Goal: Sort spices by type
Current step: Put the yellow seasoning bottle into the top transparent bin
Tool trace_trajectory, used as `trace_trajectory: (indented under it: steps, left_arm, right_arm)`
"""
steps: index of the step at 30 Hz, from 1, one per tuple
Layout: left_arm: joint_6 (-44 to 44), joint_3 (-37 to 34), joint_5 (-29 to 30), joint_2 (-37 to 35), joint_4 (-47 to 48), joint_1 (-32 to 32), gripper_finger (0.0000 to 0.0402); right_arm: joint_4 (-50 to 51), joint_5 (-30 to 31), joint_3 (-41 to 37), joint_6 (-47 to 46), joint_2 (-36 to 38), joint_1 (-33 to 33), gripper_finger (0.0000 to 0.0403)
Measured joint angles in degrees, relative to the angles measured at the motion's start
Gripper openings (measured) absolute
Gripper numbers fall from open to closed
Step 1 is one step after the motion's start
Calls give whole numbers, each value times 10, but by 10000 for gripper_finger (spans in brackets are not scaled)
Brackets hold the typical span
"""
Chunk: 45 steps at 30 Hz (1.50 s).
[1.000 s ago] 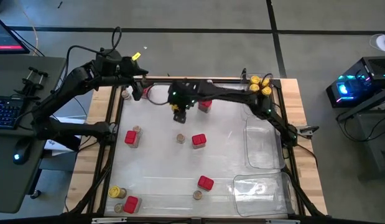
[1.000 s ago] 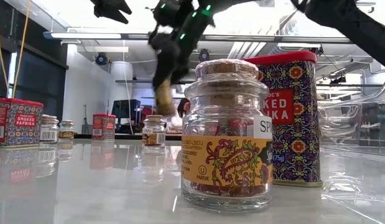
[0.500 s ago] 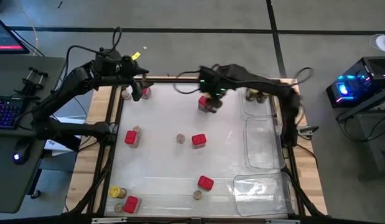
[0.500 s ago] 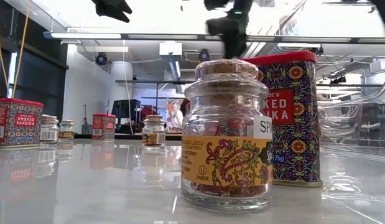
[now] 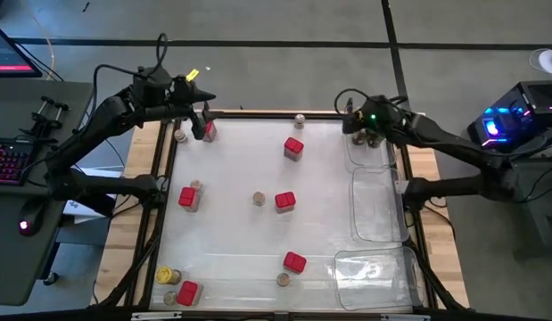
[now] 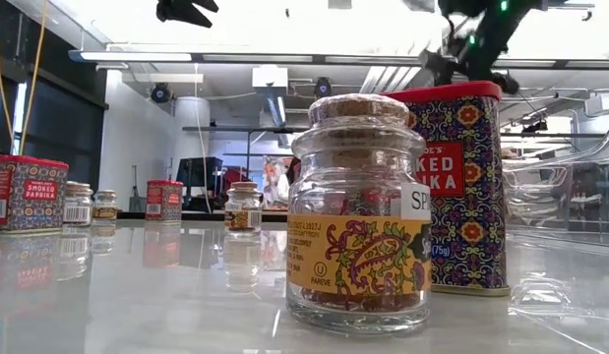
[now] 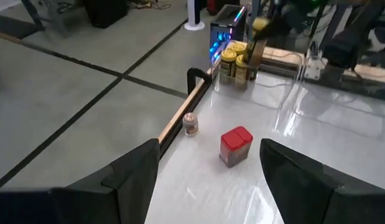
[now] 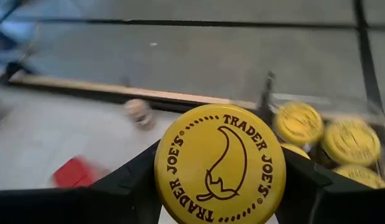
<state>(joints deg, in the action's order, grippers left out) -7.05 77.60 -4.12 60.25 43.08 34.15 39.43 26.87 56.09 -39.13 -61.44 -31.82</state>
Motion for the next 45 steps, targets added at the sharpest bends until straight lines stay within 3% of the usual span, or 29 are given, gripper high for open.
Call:
trace_trajectory:
  steps: [6, 17, 37, 45]
  left_arm:
    - [20, 0, 1, 0, -2, 0, 265]
    - [25, 0, 2, 0, -1, 0, 265]
    - [30, 0, 3, 6, -1, 0, 265]
    - [30, 0, 3, 14, 3, 0, 265]
  right_arm:
    - [-112, -32, -63, -21, -12, -43, 220]
    - [-110, -21, -59, 10, -49, -86, 220]
    - [-84, -9, -59, 47, -60, -87, 220]
    - [-102, -44, -39, 67, -53, -78, 220]
